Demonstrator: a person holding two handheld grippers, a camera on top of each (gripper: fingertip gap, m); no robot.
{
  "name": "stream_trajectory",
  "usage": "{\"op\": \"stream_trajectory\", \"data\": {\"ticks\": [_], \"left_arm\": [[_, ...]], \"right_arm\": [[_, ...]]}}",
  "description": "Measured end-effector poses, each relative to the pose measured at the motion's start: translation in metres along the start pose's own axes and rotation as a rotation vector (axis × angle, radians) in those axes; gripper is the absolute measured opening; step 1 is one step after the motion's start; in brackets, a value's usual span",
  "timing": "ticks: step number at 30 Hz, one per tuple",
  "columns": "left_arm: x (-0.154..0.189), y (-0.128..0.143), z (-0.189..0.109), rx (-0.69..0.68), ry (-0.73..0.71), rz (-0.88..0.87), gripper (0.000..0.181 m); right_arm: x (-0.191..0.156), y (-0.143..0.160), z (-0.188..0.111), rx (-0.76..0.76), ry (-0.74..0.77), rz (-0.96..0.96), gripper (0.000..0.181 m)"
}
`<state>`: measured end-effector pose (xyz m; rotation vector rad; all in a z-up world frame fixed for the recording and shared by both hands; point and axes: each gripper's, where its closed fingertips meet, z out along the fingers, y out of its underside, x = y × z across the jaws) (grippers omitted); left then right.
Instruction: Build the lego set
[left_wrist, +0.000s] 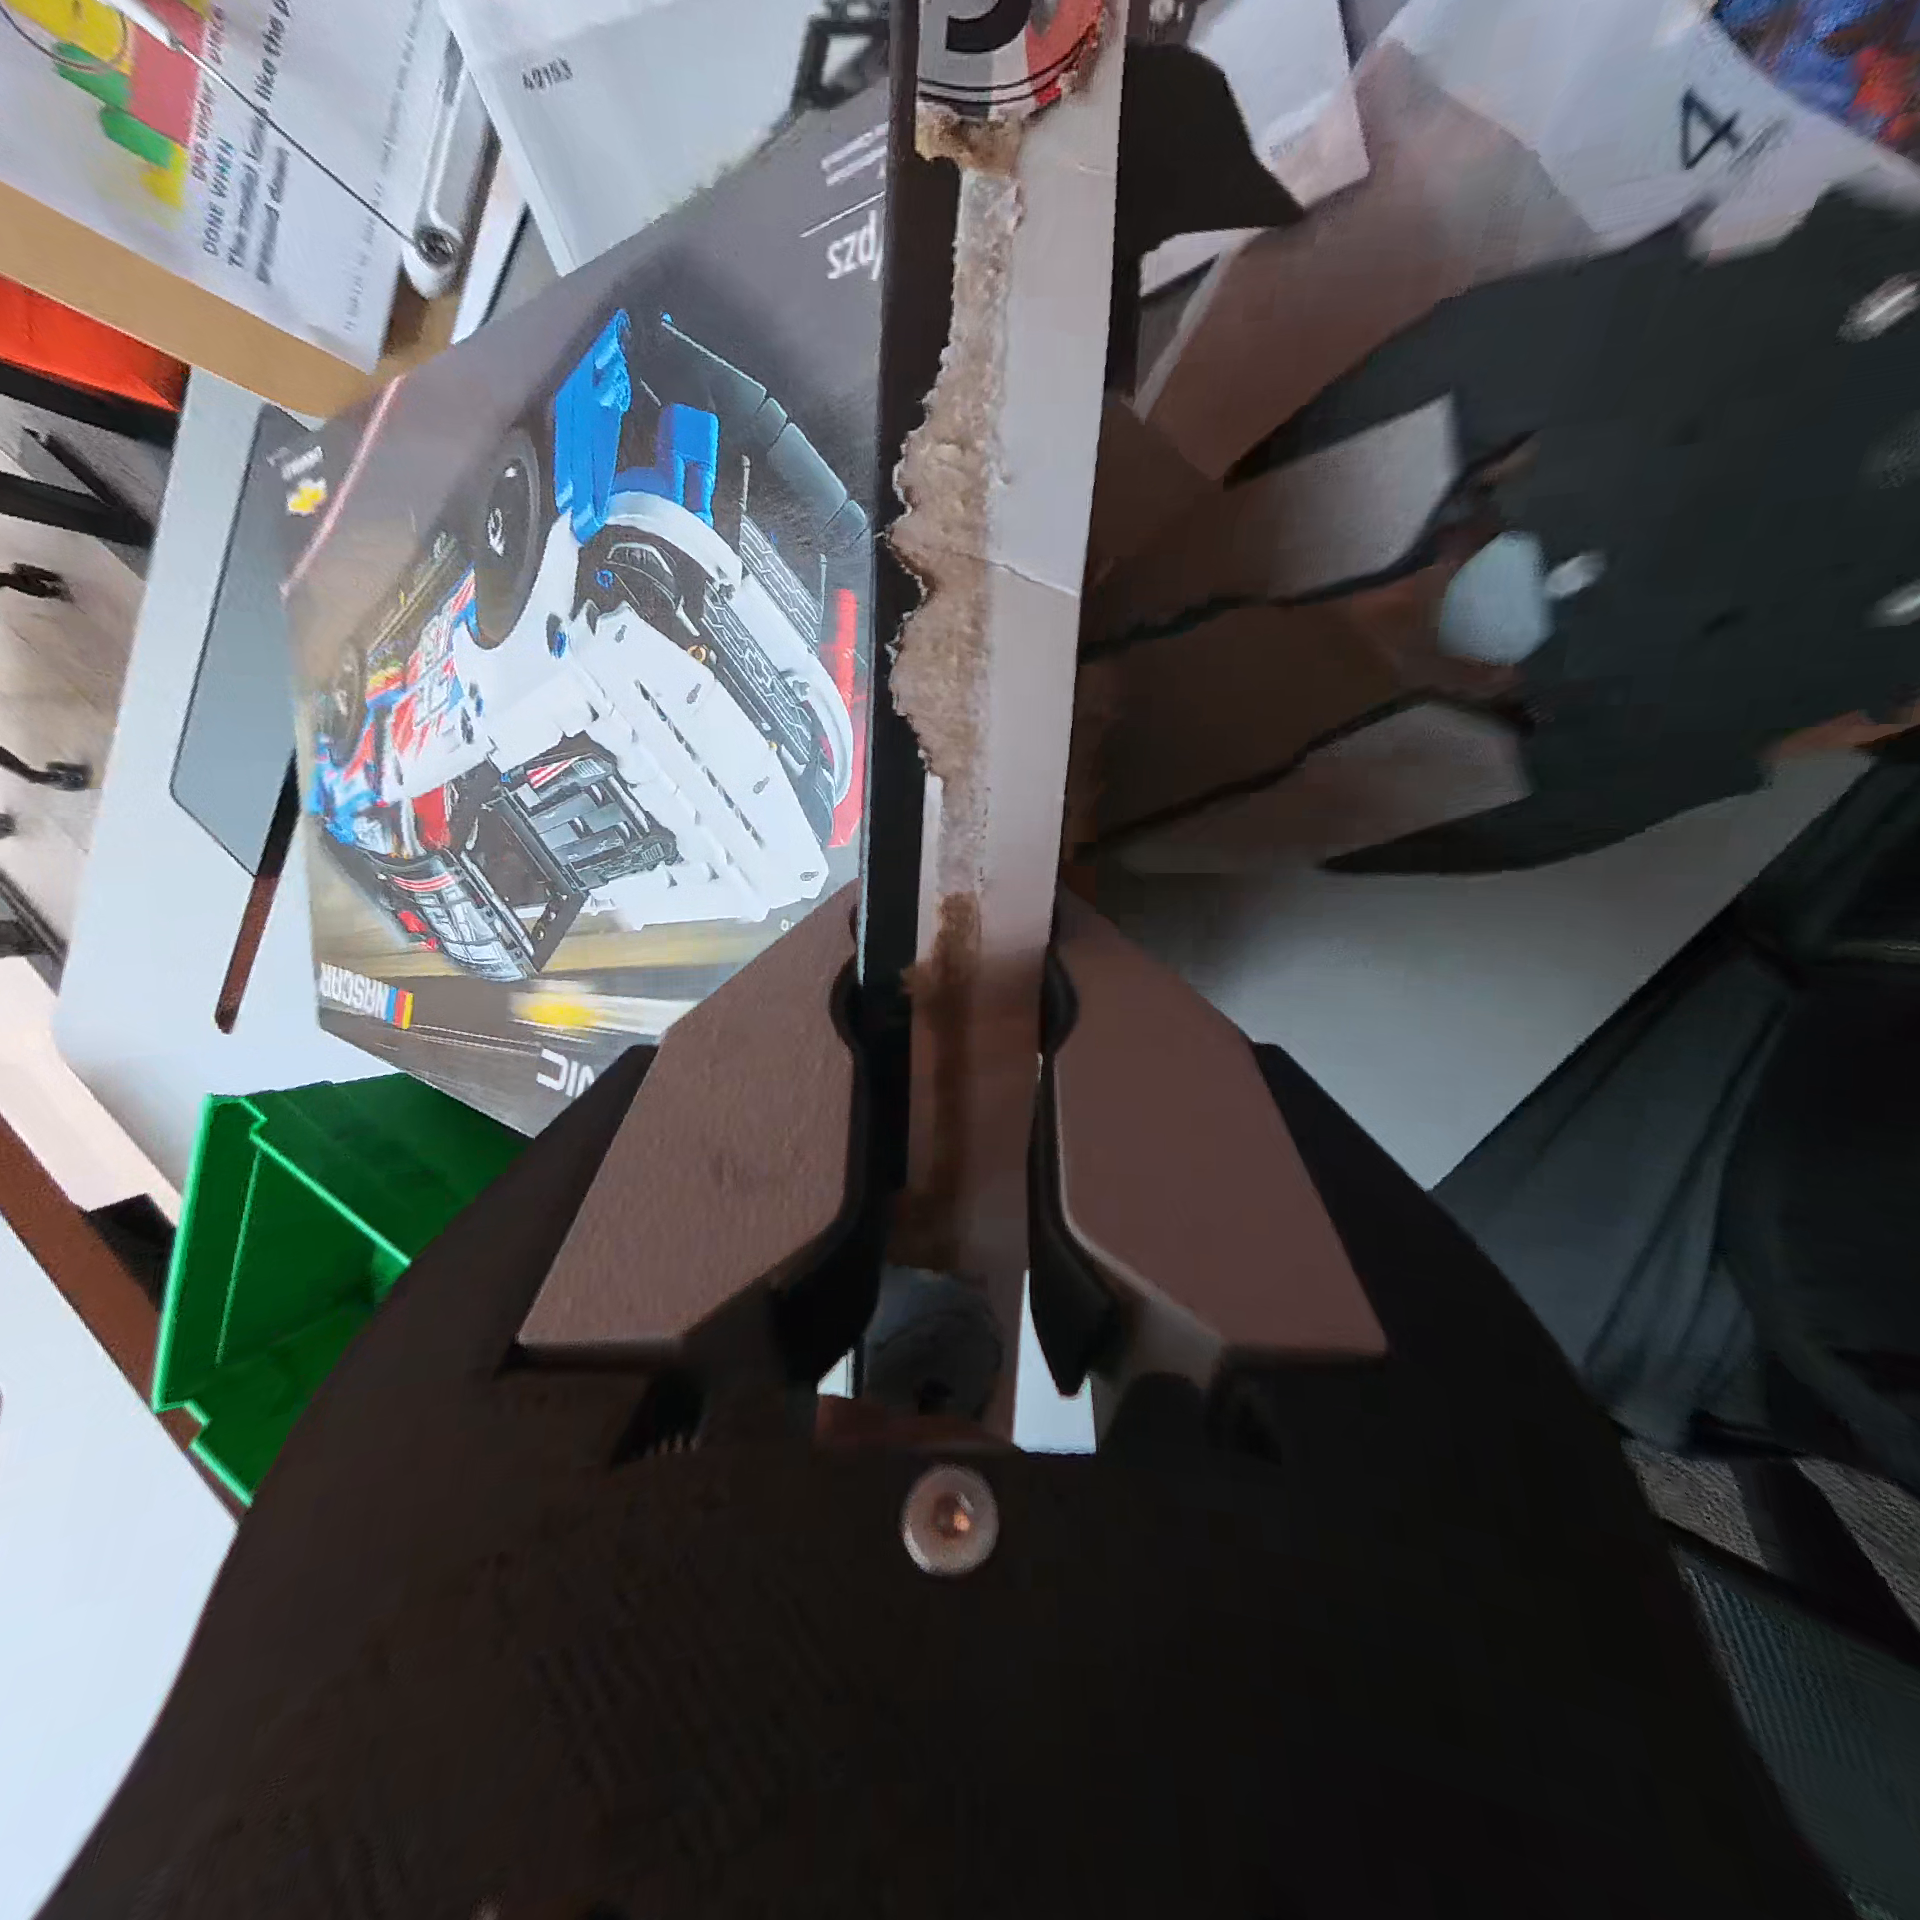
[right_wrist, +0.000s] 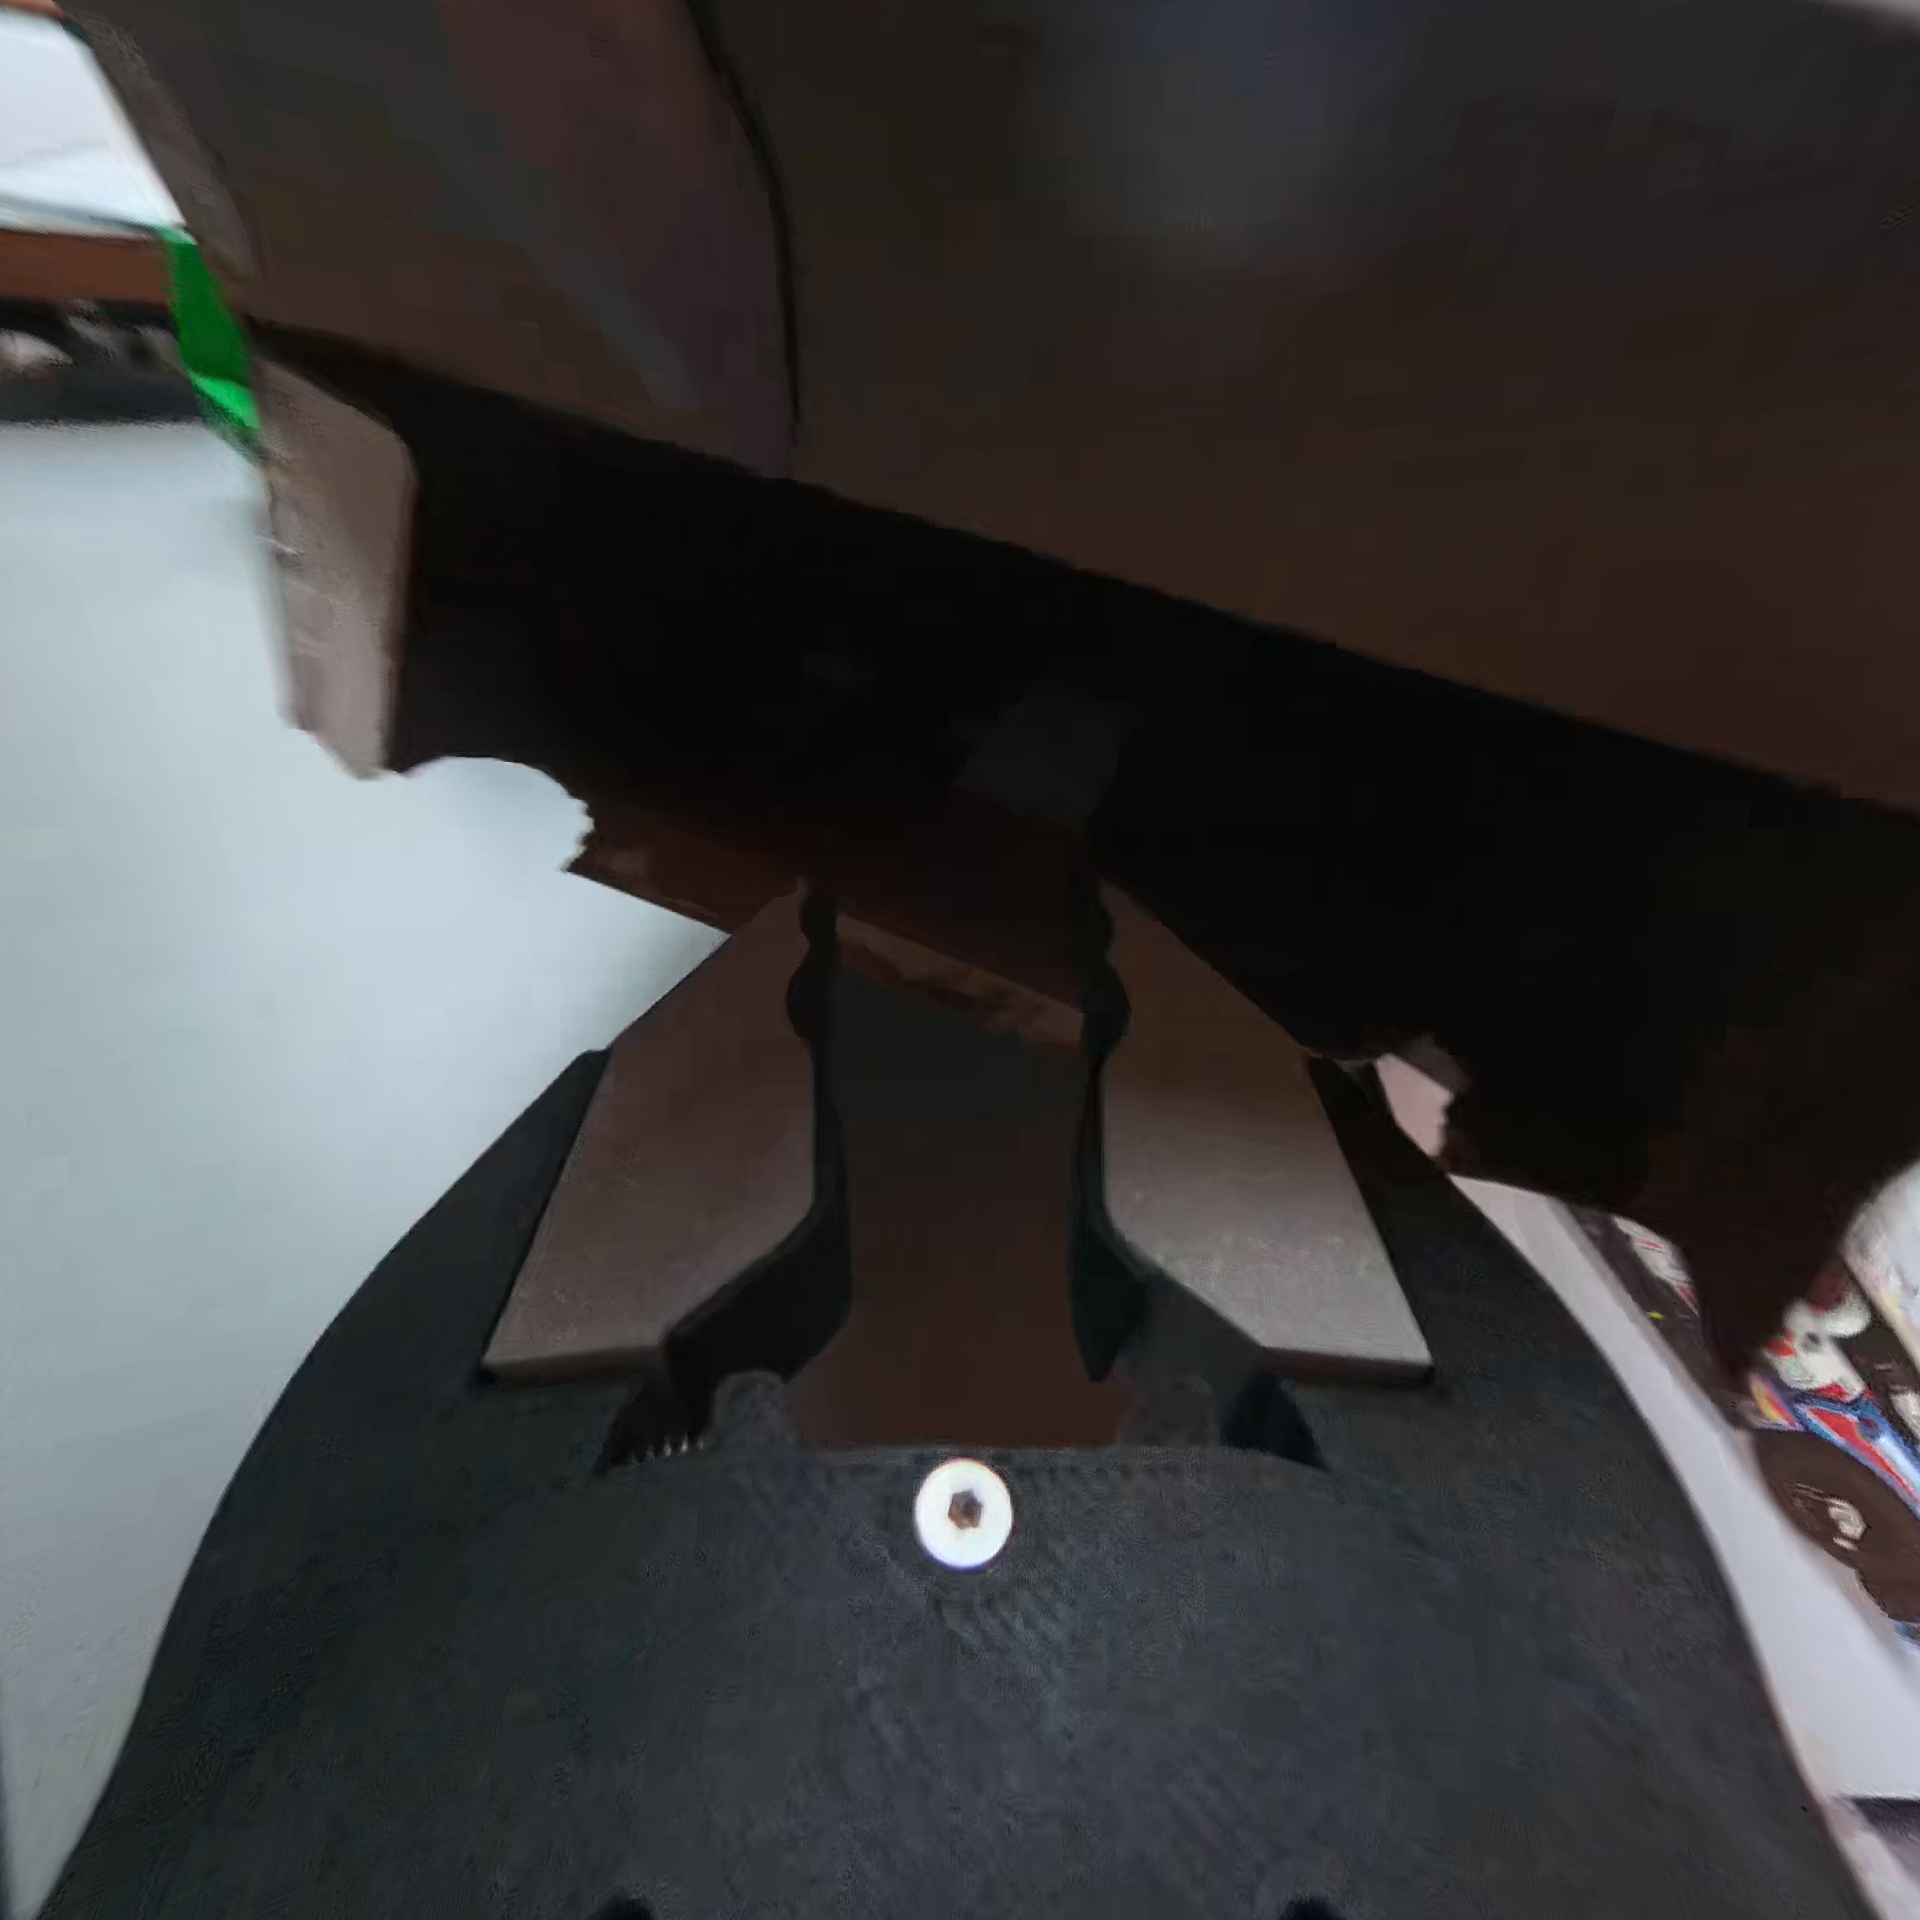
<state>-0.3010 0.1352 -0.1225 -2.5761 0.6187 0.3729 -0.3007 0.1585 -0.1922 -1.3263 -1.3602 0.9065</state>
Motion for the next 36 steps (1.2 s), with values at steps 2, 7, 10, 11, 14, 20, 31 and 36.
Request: {"op": "stream_trajectory", "data": {"ticks": [2,7,10,11,14,20,31,36], "left_arm": [[0.0,-0.011,-0.006,-0.009,0.032,-0.009,0.025],[0.0,-0.022,-0.006,-0.047,0.105,-0.055,0.025],[0.003,-0.024,-0.003,-0.046,0.172,-0.093,0.026],[0.004,-0.023,0.0,-0.048,0.204,-0.112,0.026],[0.014,-0.024,0.004,-0.015,0.32,-0.168,0.028],[0.007,-0.017,-0.006,-0.005,0.27,-0.12,0.026],[-0.03,-0.016,-0.062,0.025,0.049,-0.045,0.026],[-0.026,-0.005,-0.06,0.031,0.011,-0.018,0.026]], "right_arm": [[0.009,0.0,0.017,-0.046,0.056,-0.014,0.045],[0.034,0.004,0.033,-0.133,0.171,0.034,0.038],[0.034,0.005,0.033,-0.128,0.158,0.035,0.041],[0.027,0.006,0.032,-0.167,0.099,0.011,0.049],[0.001,-0.006,0.016,-0.144,-0.088,-0.15,0.044],[-0.009,0.006,-0.008,-0.066,-0.176,-0.7,0.026],[-0.021,-0.068,-0.005,0.136,0.153,-1.215,0.0],[-0.054,-0.061,-0.016,0.159,-0.037,-1.202,0.015]]}}
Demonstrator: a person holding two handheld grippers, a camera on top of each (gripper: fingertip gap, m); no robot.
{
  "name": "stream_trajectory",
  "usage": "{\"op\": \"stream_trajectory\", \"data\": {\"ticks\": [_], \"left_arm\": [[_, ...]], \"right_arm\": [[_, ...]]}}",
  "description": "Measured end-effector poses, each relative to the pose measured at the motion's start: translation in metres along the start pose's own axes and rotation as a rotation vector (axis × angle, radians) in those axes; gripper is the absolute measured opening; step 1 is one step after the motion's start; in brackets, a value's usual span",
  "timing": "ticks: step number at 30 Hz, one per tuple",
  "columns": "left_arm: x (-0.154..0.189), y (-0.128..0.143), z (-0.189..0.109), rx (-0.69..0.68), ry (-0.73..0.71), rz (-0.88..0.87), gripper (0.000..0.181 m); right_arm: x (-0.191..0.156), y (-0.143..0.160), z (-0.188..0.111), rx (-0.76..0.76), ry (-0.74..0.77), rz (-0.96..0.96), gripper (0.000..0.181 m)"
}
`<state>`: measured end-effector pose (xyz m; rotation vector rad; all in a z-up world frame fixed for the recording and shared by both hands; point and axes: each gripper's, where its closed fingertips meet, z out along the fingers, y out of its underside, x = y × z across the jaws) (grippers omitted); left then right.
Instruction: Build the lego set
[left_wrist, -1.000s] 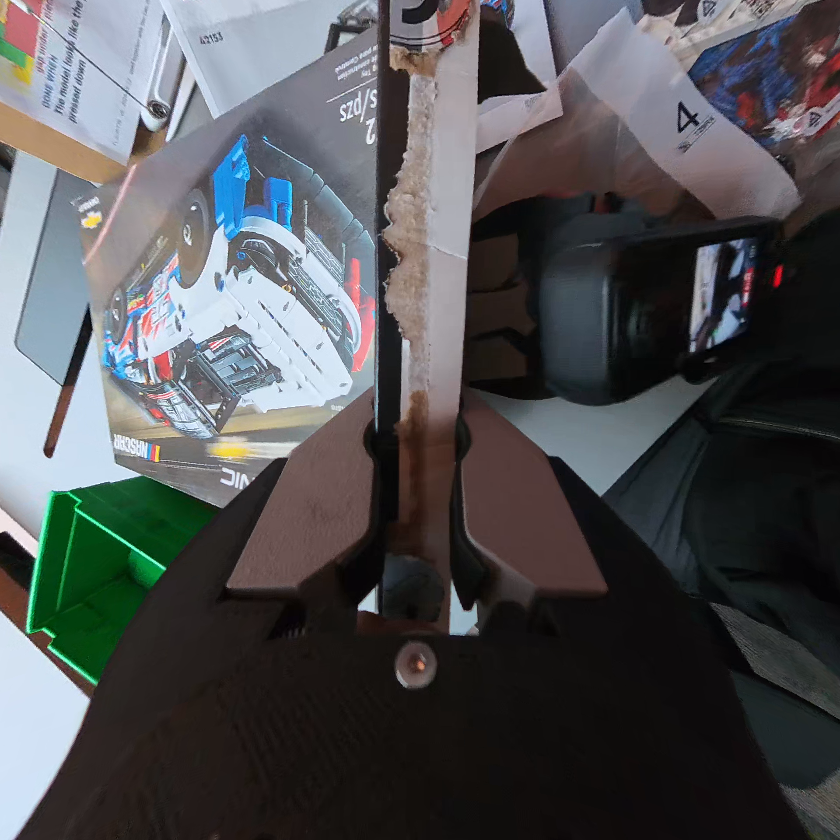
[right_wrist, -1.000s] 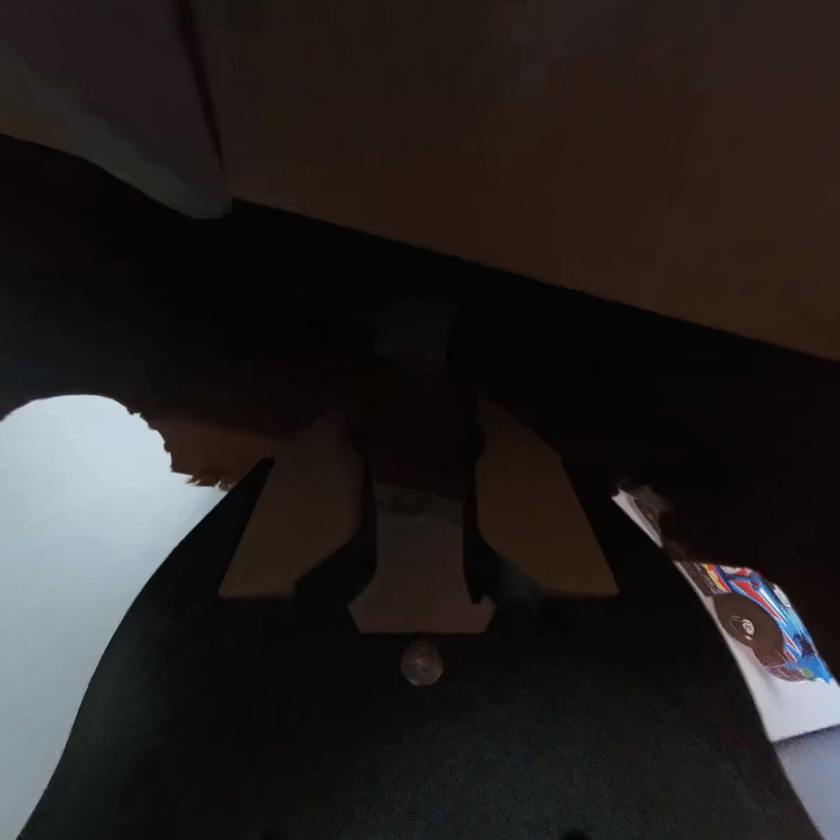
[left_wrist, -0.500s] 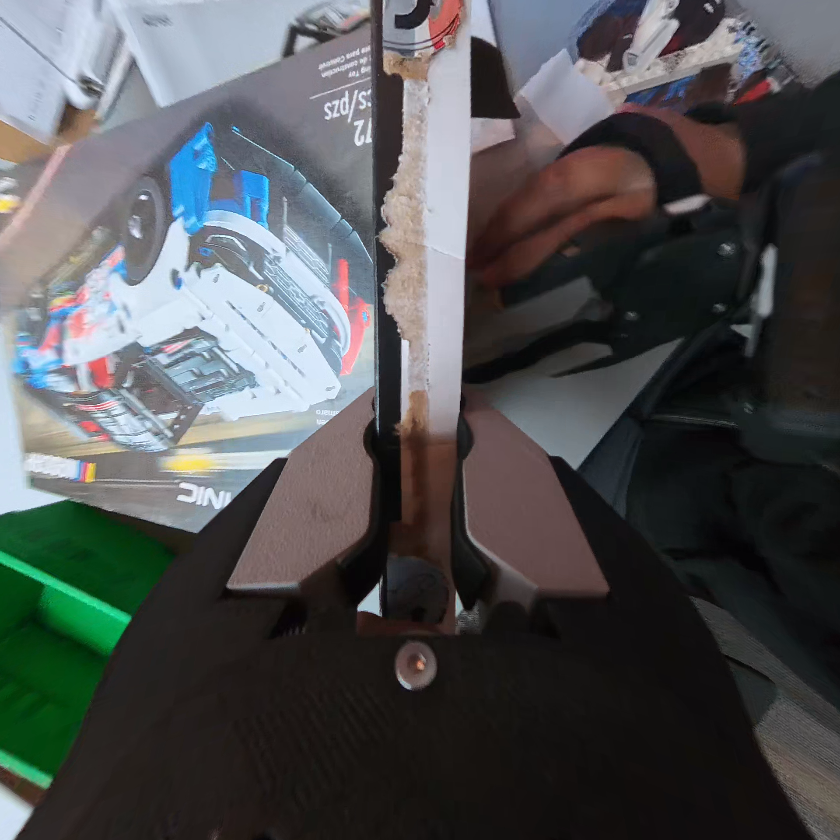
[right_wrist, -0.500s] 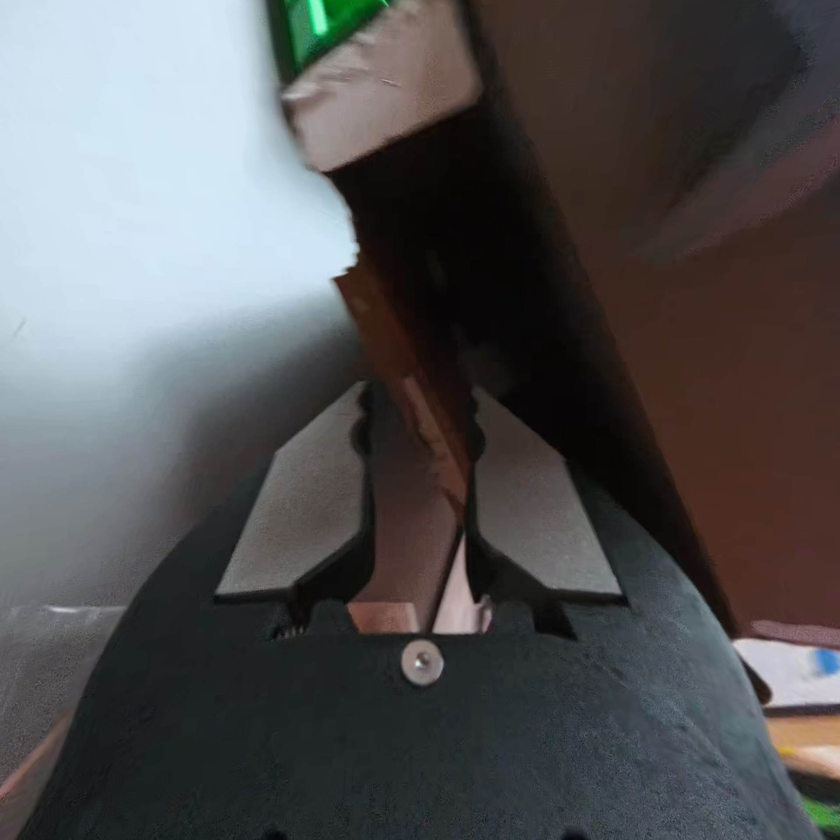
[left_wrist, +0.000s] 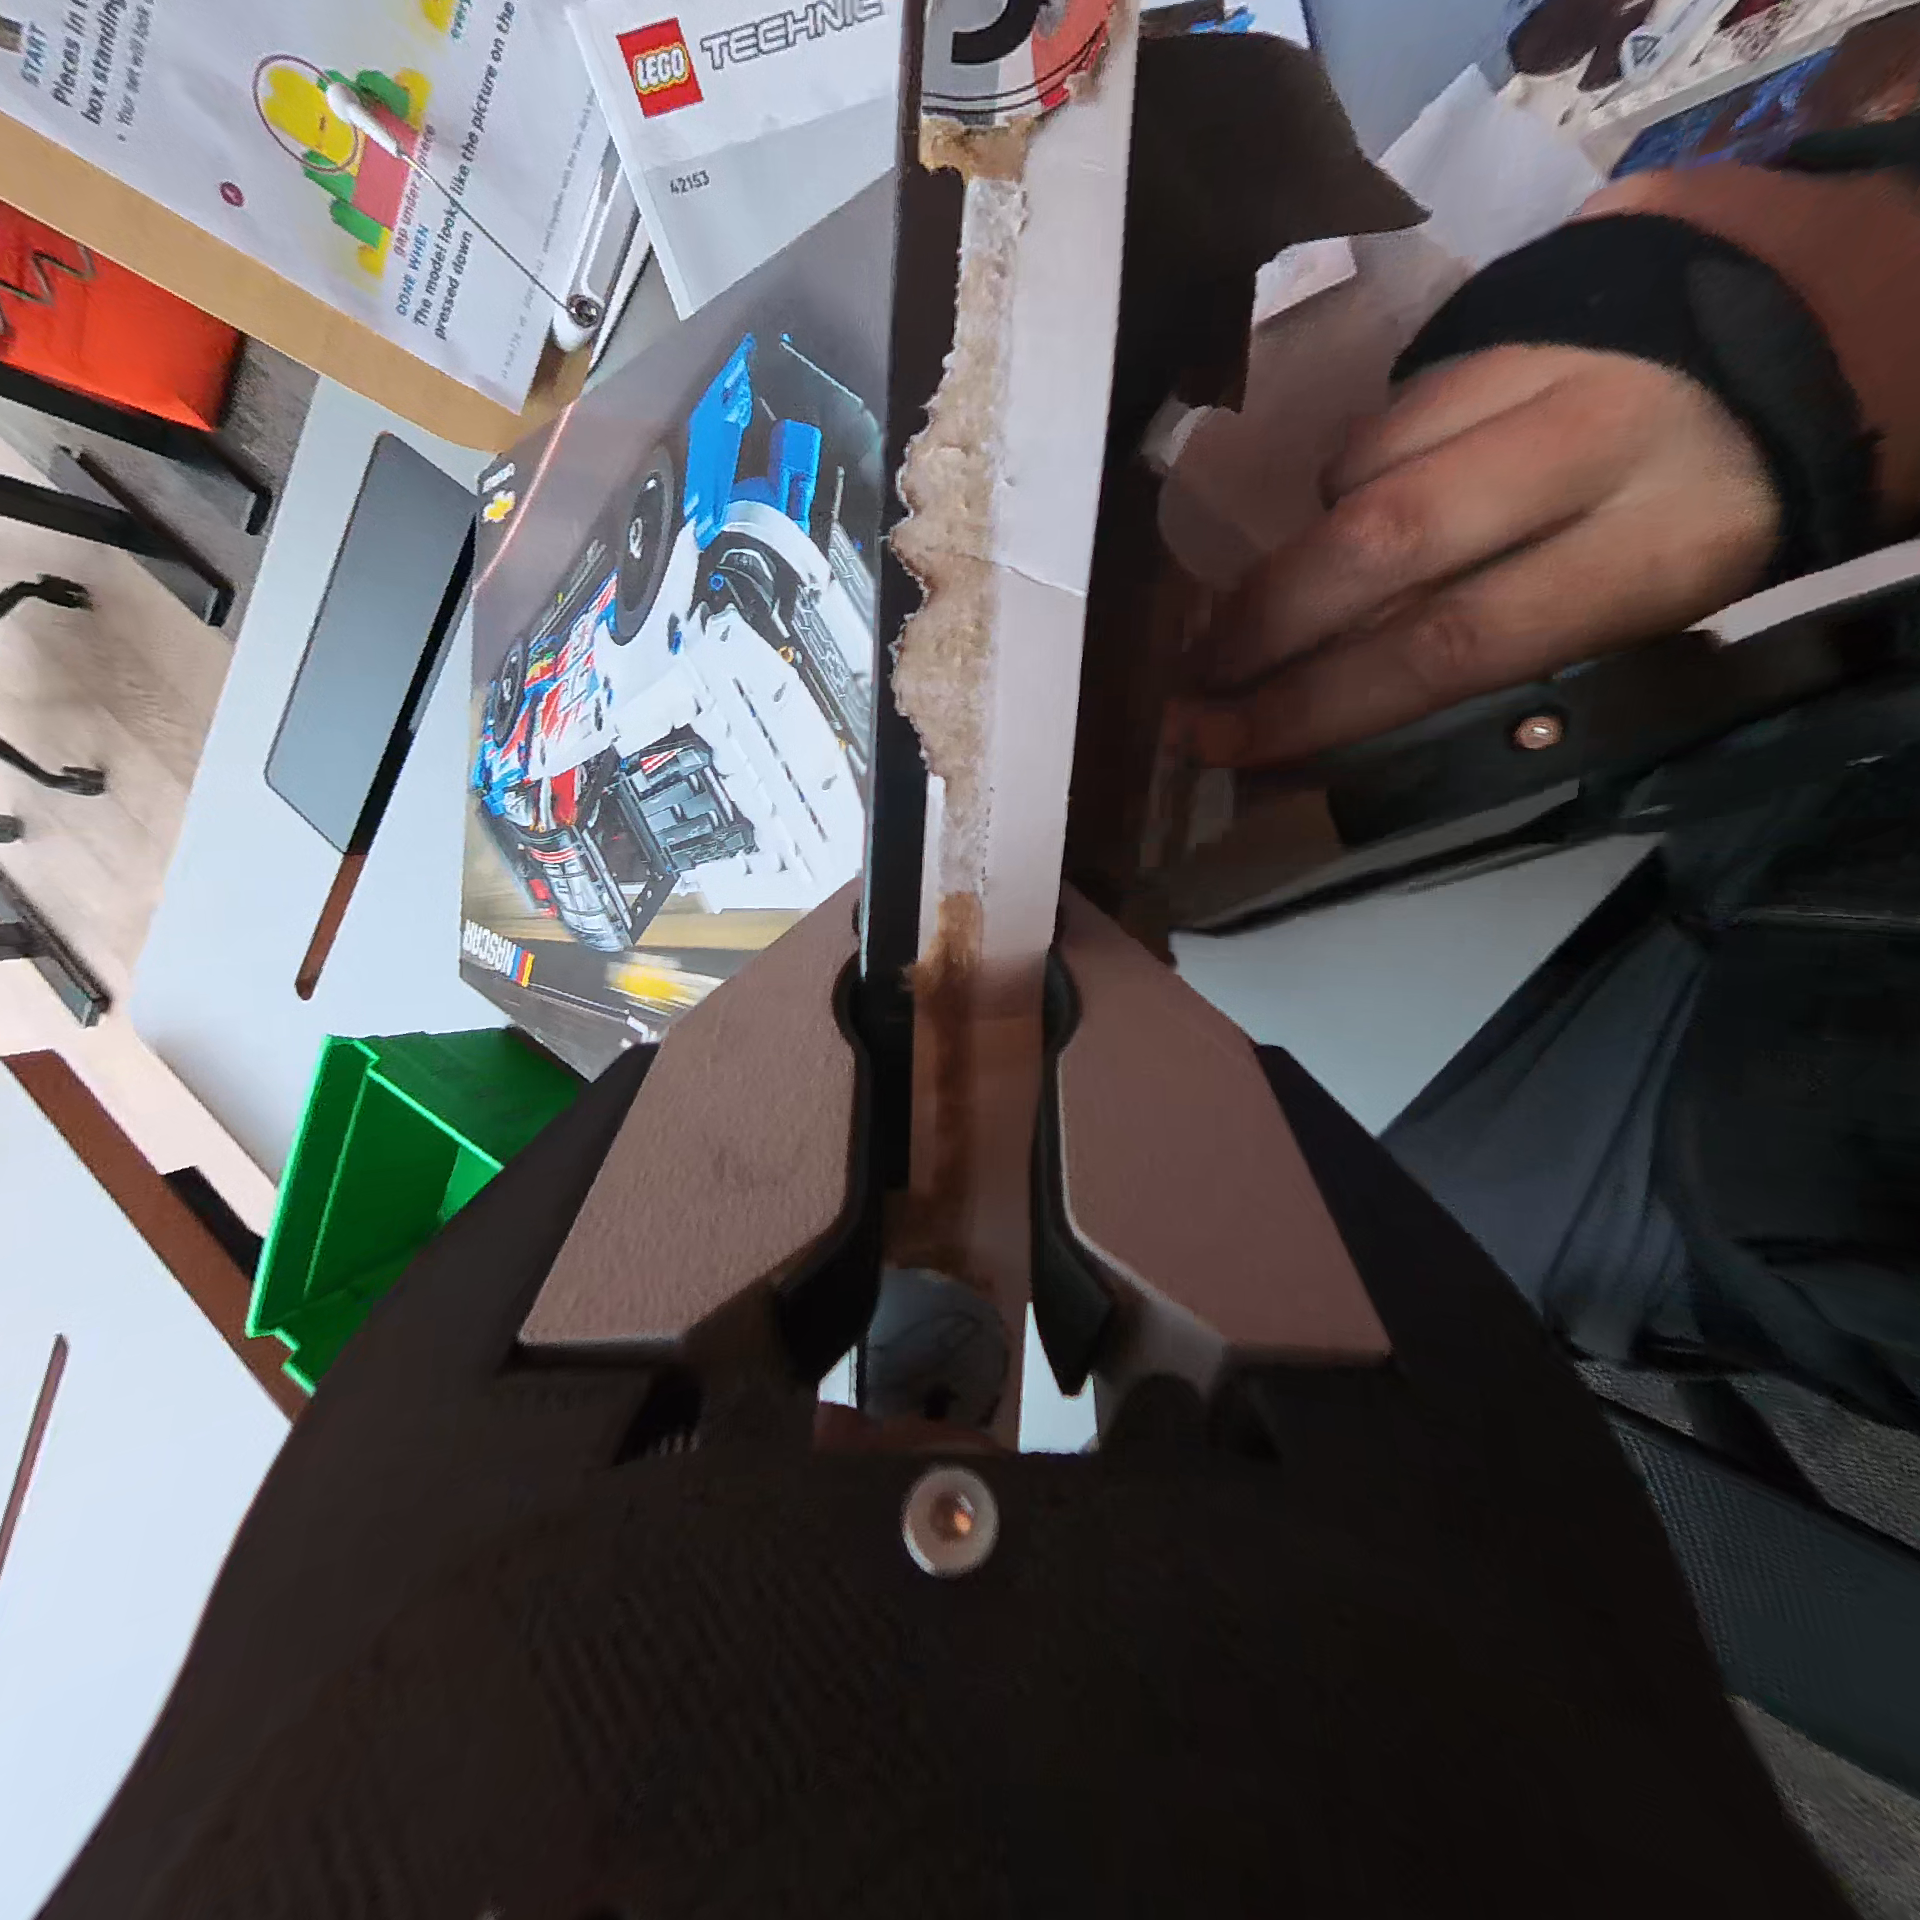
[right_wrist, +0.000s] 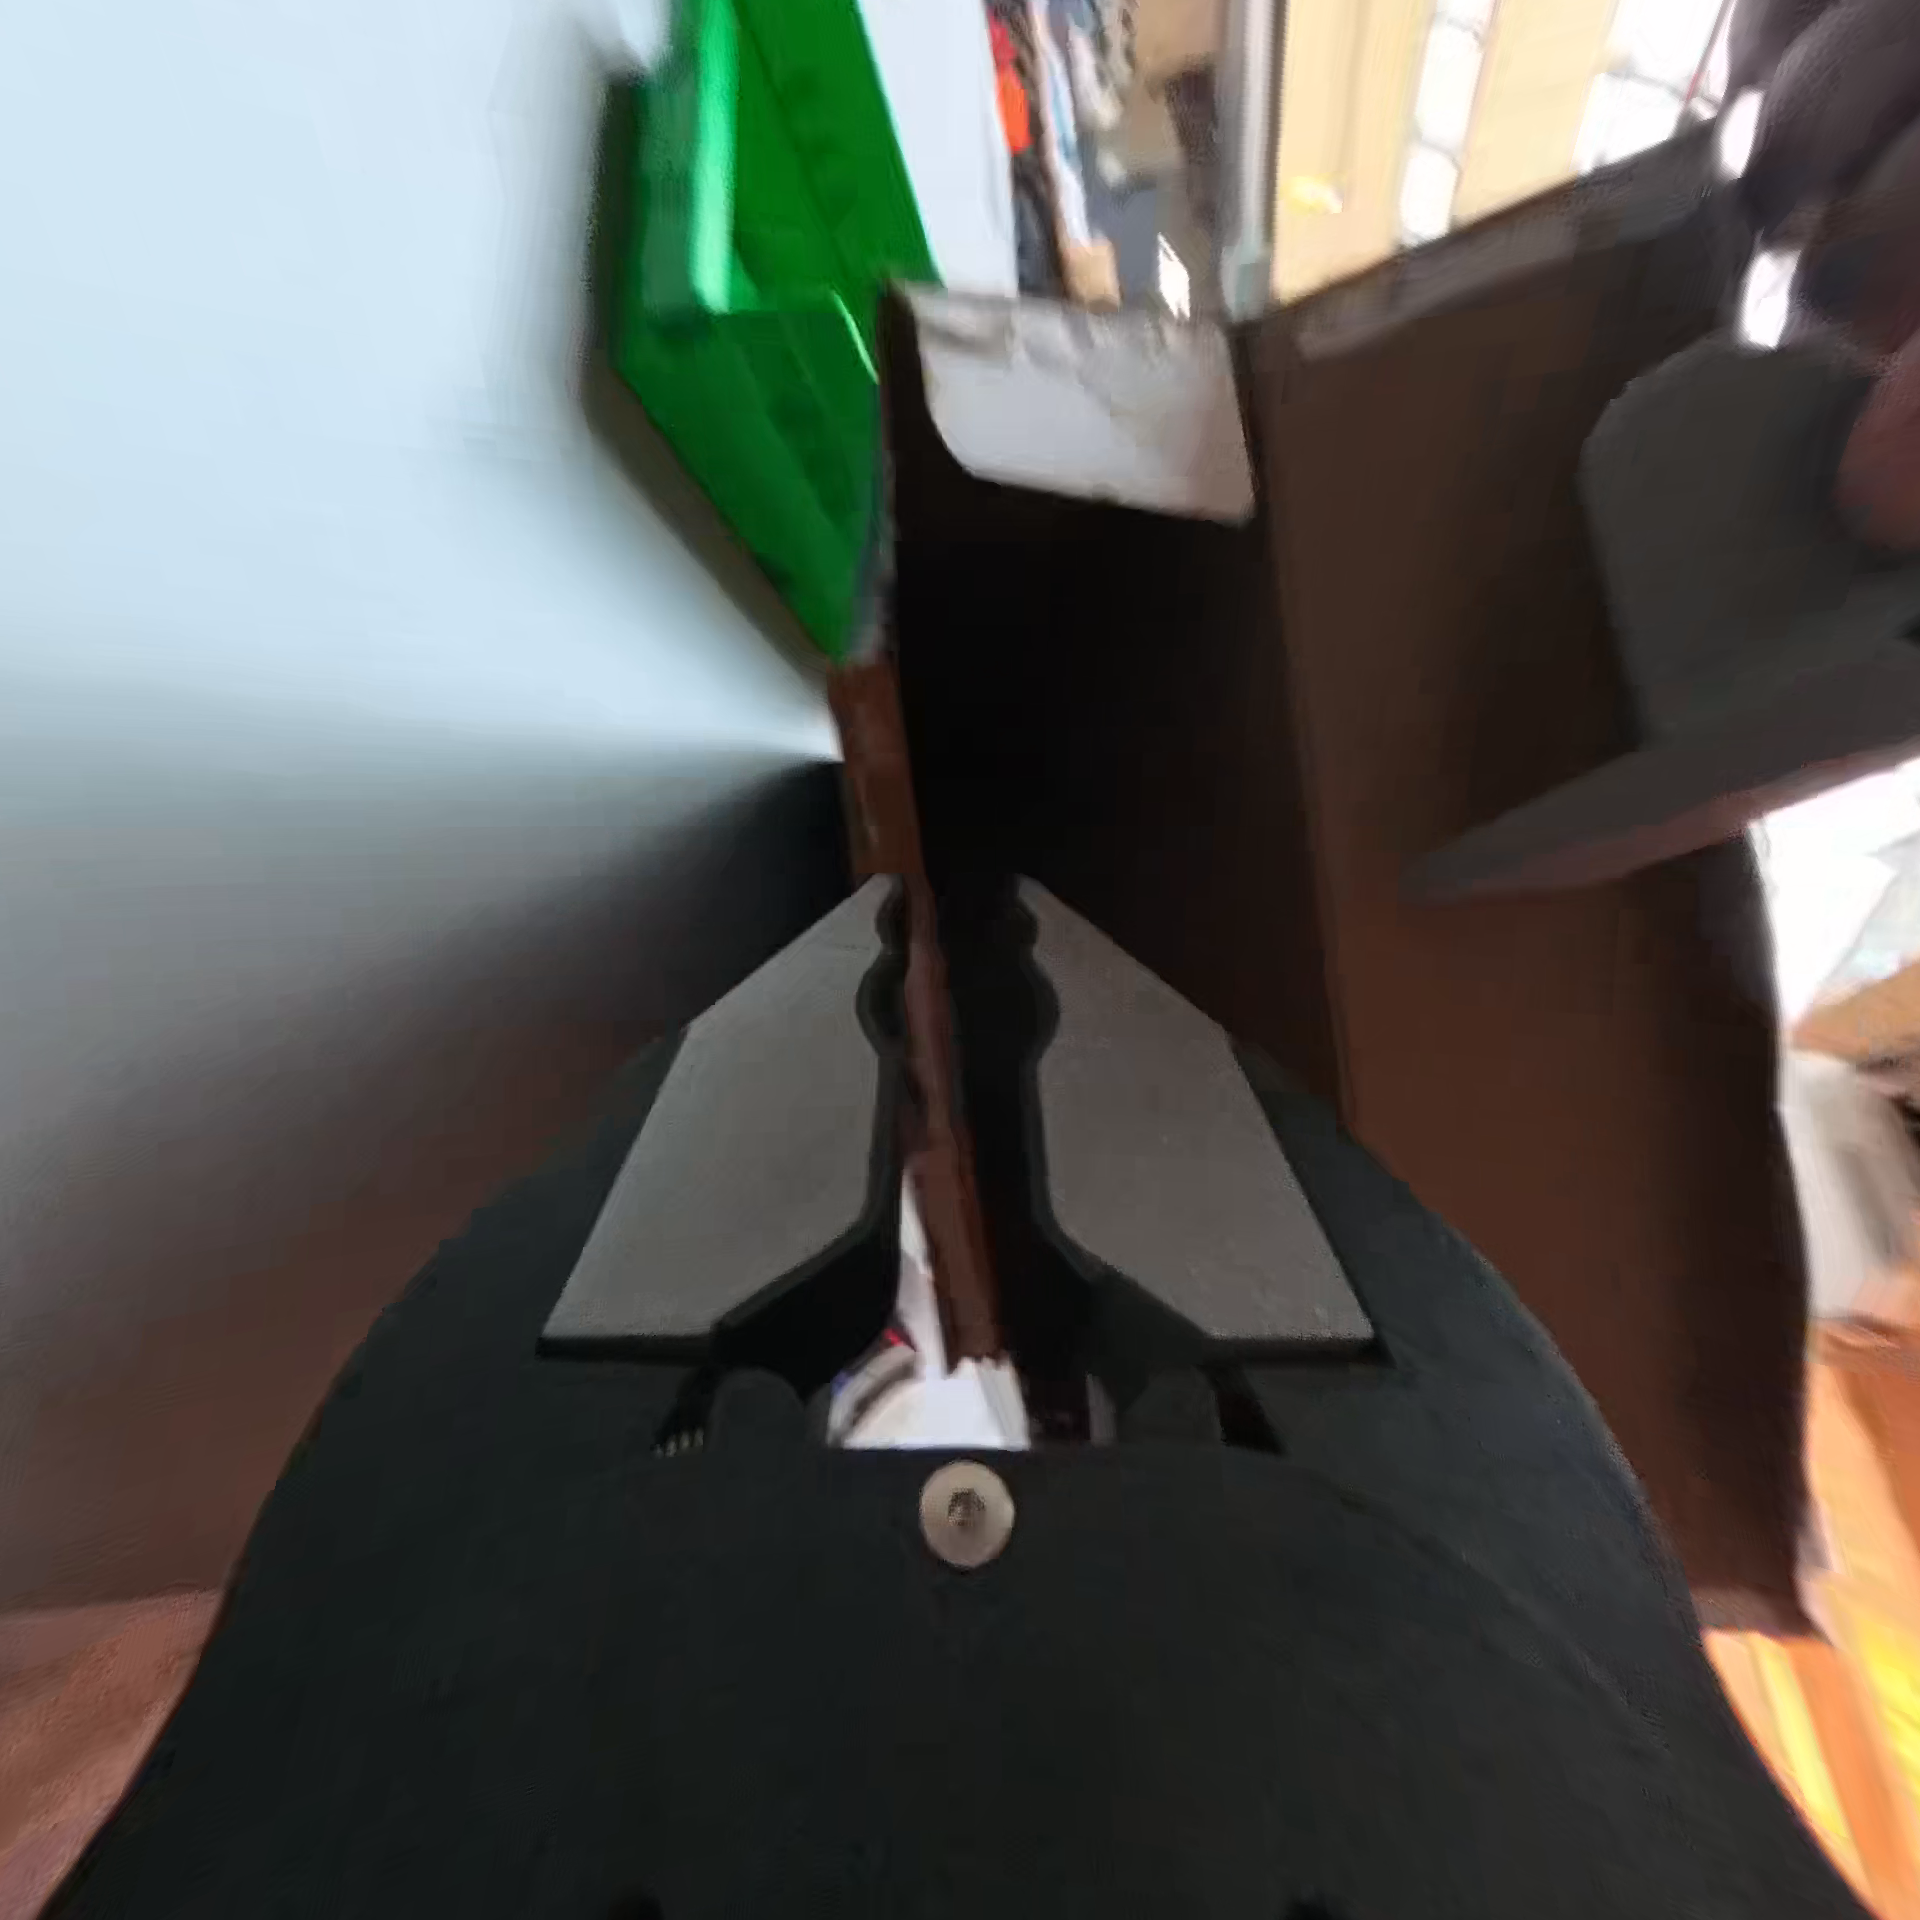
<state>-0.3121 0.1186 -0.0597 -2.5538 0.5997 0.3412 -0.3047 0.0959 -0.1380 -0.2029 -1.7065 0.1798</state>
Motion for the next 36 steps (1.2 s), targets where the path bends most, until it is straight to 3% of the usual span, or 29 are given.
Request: {"op": "stream_trajectory", "data": {"ticks": [2,4,7,9,10,11,13,14,17,19,20,21,24,26,28,32,34,36], "left_arm": [[-0.004,-0.001,-0.004,0.002,-0.021,0.016,0.026],[-0.008,-0.004,-0.008,0.001,-0.037,0.021,0.026],[-0.008,-0.006,-0.01,-0.002,-0.042,0.025,0.026],[-0.008,-0.007,-0.01,-0.003,-0.046,0.031,0.026],[-0.009,-0.008,-0.011,-0.003,-0.05,0.03,0.026],[-0.011,-0.009,-0.011,0.0,-0.057,0.029,0.026],[-0.021,-0.009,-0.013,0.007,-0.12,0.037,0.027],[-0.031,-0.013,-0.016,0.041,-0.19,0.043,0.03],[-0.048,-0.034,-0.057,0.257,-0.415,0.017,0.026],[-0.036,-0.043,-0.099,0.419,-0.563,0.057,0.024],[-0.017,-0.046,-0.114,0.494,-0.595,0.113,0.006],[0.006,-0.046,-0.119,0.531,-0.587,0.18,0.0],[0.031,-0.027,-0.097,0.444,-0.59,0.251,0.0],[0.01,-0.01,-0.076,0.317,-0.652,0.274,0.003],[-0.017,0.003,-0.061,0.203,-0.712,0.315,0.036],[-0.073,0.03,-0.047,-0.01,-0.913,0.41,0.083],[-0.081,0.037,-0.034,-0.049,-0.877,0.426,0.065],[-0.075,0.042,-0.016,-0.055,-0.704,0.329,0.037]], "right_arm": [[-0.011,-0.013,-0.011,0.042,-0.101,0.076,0.015],[-0.014,-0.006,-0.01,-0.041,-0.163,0.138,0.029],[0.013,0.017,-0.001,-0.171,0.002,0.064,0.068],[0.012,0.027,0.007,-0.21,0.018,0.0,0.056],[0.009,0.037,0.014,-0.253,0.01,-0.037,0.038],[0.011,0.044,0.02,-0.291,0.039,-0.089,0.009],[0.018,0.047,0.028,-0.294,0.062,-0.141,0.007],[0.02,0.048,0.03,-0.307,0.02,-0.062,0.004],[0.032,0.051,0.032,-0.334,-0.093,0.115,0.003],[0.049,0.052,0.032,-0.338,-0.064,0.073,0.004],[0.053,0.051,0.032,-0.337,-0.07,0.074,0.005],[0.057,0.049,0.031,-0.336,-0.069,0.073,0.004],[0.062,0.04,0.03,-0.32,-0.064,0.046,0.004],[0.061,0.035,0.03,-0.319,-0.061,0.022,0.004],[0.058,0.032,0.03,-0.314,-0.057,0.01,0.004],[0.052,0.025,0.024,-0.29,-0.059,0.006,0.003],[0.042,0.02,0.022,-0.265,-0.077,-0.008,0.002],[0.036,0.021,0.024,-0.268,-0.072,-0.016,0.003]]}}
